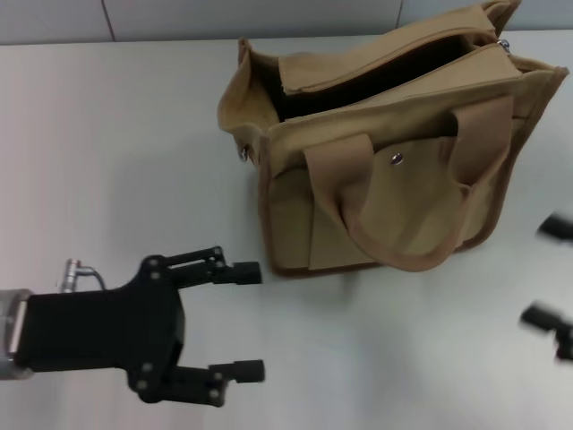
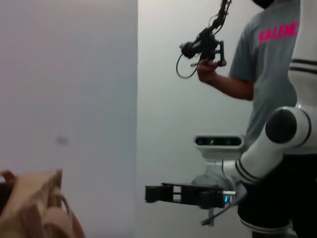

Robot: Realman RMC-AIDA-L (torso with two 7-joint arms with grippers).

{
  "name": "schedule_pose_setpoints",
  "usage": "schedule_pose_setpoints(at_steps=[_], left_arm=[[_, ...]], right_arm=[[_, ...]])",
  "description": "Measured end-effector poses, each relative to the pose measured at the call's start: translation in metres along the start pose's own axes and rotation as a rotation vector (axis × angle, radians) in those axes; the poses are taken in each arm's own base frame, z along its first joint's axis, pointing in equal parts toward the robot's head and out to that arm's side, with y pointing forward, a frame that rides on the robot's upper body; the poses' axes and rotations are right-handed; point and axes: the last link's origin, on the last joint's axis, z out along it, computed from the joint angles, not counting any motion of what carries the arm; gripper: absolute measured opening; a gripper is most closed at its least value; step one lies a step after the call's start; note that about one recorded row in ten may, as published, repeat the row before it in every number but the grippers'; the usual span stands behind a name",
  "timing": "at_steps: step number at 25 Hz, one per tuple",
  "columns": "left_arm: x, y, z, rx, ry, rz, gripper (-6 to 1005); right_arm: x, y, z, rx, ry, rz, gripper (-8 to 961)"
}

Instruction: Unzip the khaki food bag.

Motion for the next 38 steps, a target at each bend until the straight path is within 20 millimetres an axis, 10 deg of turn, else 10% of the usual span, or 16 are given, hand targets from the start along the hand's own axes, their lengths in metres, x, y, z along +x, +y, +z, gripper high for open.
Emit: schedule_pose_setpoints(at_steps=[38], left_arm=[[-0.0104,-0.0039,0.0104,0.017,-0.054,-0.018,827]], right_arm=[[0.0108,-0.0039,0.0074,-0.035,0.091,0.027,849]])
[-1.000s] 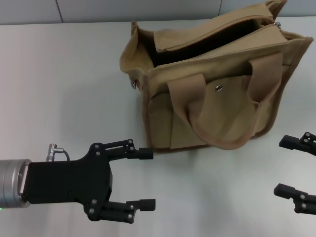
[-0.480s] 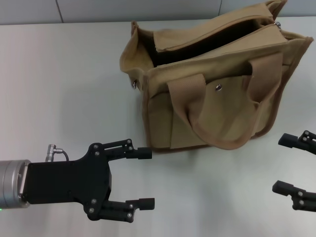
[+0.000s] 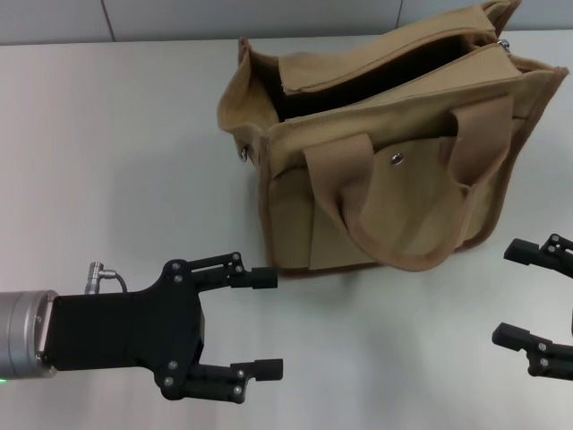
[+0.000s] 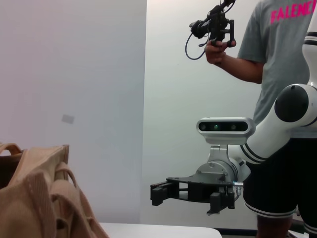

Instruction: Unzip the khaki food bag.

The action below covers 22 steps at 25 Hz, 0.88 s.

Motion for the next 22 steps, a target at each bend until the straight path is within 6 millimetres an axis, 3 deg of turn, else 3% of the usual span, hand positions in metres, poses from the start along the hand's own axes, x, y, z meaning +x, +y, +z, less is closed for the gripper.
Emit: schedule_pose_setpoints(at_steps=[22], left_arm=[[-0.0005,-0.0001,0.0019,0.001,0.002,0.001,827]], right_arm=[[0.0002,0.0001,0.0005,0.001,-0.001,0.000,849]])
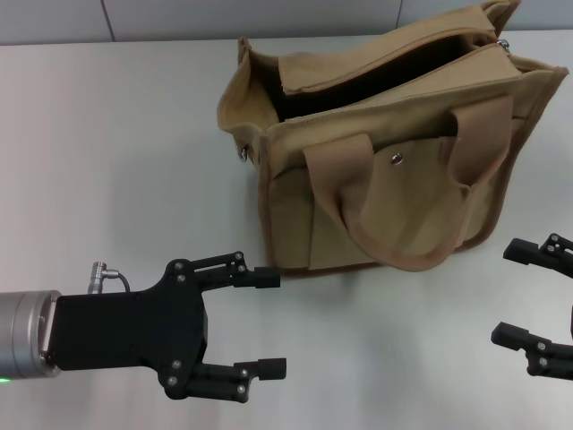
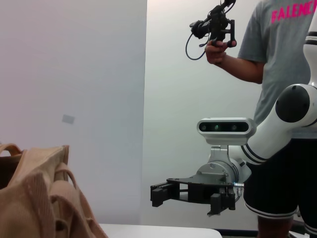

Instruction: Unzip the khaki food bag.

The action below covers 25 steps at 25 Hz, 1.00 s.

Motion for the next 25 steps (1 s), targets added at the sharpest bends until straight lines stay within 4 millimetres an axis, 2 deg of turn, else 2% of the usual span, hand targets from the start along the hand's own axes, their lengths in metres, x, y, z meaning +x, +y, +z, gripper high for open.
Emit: schedule_pose_setpoints(at_steps=[25], left_arm=[[0.0003,-0.0003,0.0014,-0.001,0.003,0.004,827]], right_arm=[[-0.0008,-0.0004,0.0004,-0.001,-0.004,-0.003,849]])
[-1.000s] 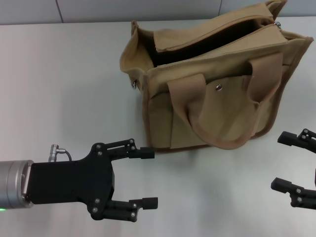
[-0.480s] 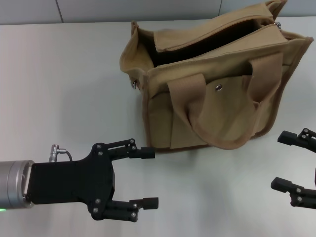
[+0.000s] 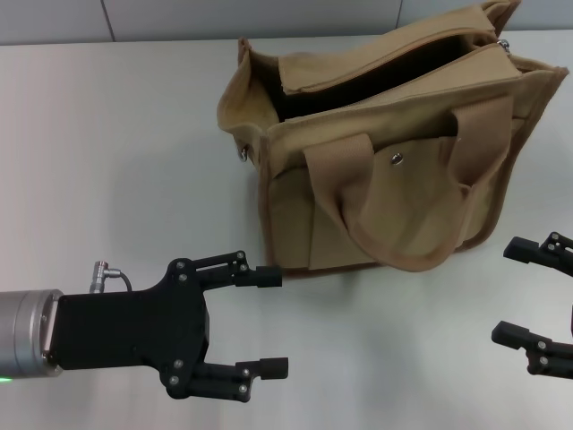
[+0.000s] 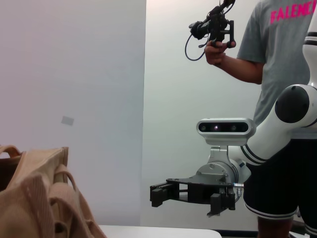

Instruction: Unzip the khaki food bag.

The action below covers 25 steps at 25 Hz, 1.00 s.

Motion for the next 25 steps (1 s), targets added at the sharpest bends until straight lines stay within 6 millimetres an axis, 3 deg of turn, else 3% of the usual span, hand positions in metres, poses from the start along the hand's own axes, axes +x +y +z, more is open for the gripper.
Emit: schedule_pose_setpoints(at_steps=[25], left_arm=[[-0.0001,0.0003,0.0018,-0.002,0.004,0.002,827]], right_arm=[[0.0000,0.0012,-0.0007,-0.002,-0.003,0.002,849]])
